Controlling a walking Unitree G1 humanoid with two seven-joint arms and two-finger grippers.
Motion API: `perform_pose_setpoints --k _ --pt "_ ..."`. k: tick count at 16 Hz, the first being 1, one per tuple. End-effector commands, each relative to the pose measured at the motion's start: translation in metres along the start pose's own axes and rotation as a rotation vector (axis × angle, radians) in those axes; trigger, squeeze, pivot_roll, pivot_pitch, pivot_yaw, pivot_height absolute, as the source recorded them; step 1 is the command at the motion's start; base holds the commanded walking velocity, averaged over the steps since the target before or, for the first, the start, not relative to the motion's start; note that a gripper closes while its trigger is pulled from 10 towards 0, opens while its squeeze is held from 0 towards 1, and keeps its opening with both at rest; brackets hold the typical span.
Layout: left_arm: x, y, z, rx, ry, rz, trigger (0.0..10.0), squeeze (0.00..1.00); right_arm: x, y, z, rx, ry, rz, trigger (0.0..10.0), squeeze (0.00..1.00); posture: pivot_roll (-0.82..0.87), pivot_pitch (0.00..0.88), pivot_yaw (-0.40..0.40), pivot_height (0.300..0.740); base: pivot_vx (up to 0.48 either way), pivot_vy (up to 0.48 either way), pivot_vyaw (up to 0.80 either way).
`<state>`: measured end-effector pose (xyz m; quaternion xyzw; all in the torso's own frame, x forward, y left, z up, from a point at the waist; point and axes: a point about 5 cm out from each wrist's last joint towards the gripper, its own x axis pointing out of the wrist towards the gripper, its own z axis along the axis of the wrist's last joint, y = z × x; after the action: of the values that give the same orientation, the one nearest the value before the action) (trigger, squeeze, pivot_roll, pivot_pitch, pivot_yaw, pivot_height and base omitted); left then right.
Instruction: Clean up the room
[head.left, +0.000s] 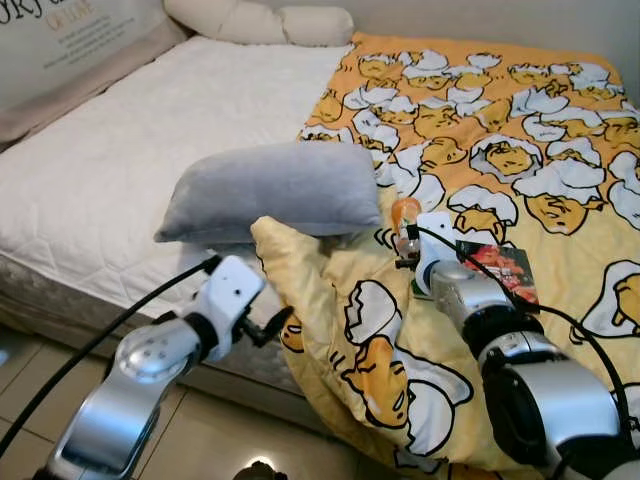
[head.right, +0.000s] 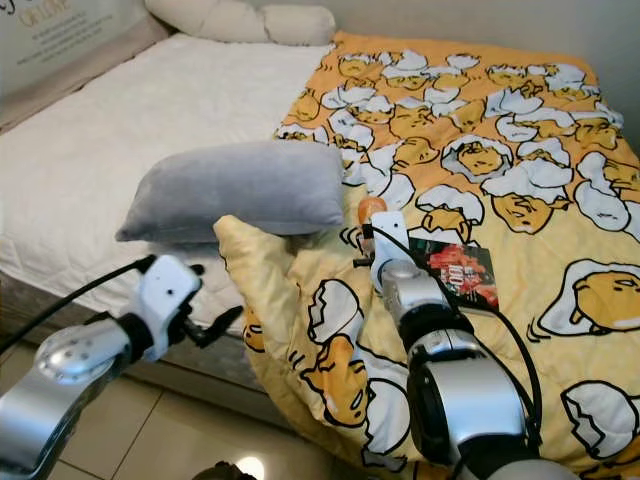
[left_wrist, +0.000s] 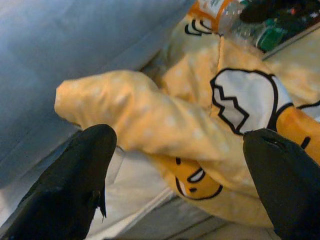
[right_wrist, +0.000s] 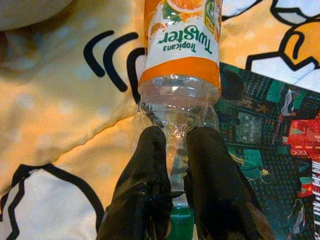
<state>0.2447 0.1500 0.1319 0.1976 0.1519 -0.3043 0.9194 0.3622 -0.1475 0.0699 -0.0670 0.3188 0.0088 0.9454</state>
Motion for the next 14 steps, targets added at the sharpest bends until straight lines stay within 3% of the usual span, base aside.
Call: perform_pose_setpoints --k 1,2,3,4,7,11,14 --pt "0.003 0.003 0.005 0.019 -0.017 -0.005 10.0 0.00 0.000 -0.001 0.003 0.005 0.013 -0.005 10.0 0.00 0.01 0.000 0.003 0.740 0.000 0.000 0.00" --pt "0.004 0.006 0.008 0.028 -0.024 -0.005 10.0 0.00 0.000 -0.003 0.005 -0.001 0.020 -0.008 10.0 0.00 0.01 0.000 0.003 0.740 0.000 0.000 0.00" --pt "0.004 0.010 0.010 0.028 -0.028 -0.008 10.0 0.00 0.000 -0.006 0.006 -0.006 0.031 -0.016 10.0 0.81 0.01 0.000 0.005 0.740 0.000 0.000 0.00" --pt "0.003 0.011 0.011 0.026 -0.028 -0.010 10.0 0.00 0.000 -0.006 0.006 -0.007 0.038 -0.016 10.0 0.92 0.01 0.000 0.005 0.740 0.000 0.000 0.00" --pt "0.000 0.014 0.011 0.040 -0.017 -0.021 10.0 0.00 0.000 -0.004 0.001 0.004 0.073 0.000 10.0 1.00 0.02 0.003 0.011 0.740 0.000 0.000 0.00" --pt "-0.003 0.020 0.013 0.053 -0.011 -0.024 10.0 0.00 0.000 -0.004 0.001 0.036 0.077 -0.004 10.0 1.00 0.03 0.007 0.024 0.740 0.000 0.000 0.00" --pt "-0.003 0.024 0.015 0.057 -0.013 -0.019 10.0 0.00 -0.001 -0.007 0.015 0.087 0.037 -0.014 10.0 1.00 0.02 0.005 0.033 0.740 0.000 0.000 0.00"
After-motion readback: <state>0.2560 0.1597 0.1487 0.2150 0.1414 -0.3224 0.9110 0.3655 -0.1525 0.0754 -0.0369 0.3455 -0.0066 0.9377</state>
